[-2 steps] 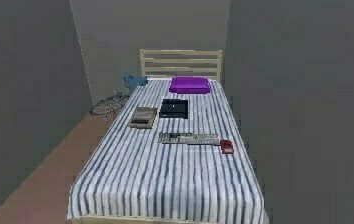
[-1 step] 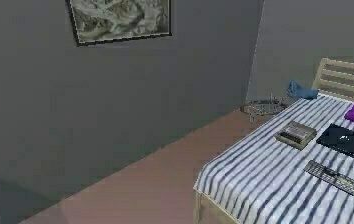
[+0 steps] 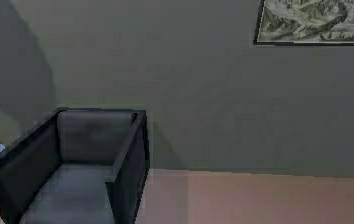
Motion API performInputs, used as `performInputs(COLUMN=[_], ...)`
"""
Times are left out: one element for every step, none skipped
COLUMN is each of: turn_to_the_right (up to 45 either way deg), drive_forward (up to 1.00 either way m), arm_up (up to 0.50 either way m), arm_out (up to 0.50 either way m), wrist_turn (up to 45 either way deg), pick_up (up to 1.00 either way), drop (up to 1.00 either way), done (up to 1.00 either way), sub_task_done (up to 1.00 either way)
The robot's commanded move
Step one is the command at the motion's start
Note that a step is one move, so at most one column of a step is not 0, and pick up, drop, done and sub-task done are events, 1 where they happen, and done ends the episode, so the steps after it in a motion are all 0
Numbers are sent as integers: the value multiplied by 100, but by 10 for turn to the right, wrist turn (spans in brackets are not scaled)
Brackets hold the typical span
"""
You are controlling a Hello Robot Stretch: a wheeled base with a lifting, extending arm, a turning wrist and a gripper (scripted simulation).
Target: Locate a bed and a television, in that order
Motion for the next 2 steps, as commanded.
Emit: performInputs(turn_to_the_right=[-450,-360], drive_forward=[0,0], arm_up=[0,0], arm_out=[0,0], wrist_turn=[0,0], pick_up=[0,0], drop=[0,0], done=[0,0], sub_task_done=[0,0])
